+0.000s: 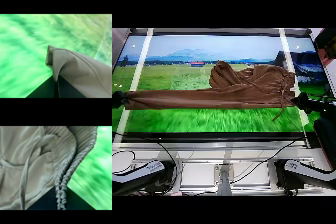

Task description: Fold the clothes and pants, and hang the long-sleeved shirts on hangers.

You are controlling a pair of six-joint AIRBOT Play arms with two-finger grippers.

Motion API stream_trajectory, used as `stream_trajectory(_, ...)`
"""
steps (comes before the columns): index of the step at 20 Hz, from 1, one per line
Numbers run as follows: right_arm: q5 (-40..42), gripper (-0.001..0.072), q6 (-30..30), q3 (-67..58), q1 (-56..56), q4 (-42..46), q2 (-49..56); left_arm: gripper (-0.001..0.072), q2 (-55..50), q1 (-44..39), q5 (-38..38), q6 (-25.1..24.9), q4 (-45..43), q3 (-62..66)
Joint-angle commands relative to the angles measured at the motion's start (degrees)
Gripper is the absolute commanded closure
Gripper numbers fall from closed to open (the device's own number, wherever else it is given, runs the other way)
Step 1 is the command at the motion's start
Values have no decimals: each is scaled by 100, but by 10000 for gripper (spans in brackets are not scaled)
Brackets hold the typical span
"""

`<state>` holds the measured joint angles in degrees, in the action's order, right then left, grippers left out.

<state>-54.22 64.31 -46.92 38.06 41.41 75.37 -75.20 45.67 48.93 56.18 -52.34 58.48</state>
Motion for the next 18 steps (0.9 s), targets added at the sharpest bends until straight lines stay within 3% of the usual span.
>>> stream_trajectory(1,-229,674,573,138,0,837,-389,697,-385,-94,136,17,-142,79)
stream_trajectory(6,-448,673,857,909,-2,1283,-841,696,-824,-94,796,61,-647,79)
stream_trajectory(18,26,672,1034,970,4,1902,-859,695,-822,-96,817,57,-595,81)
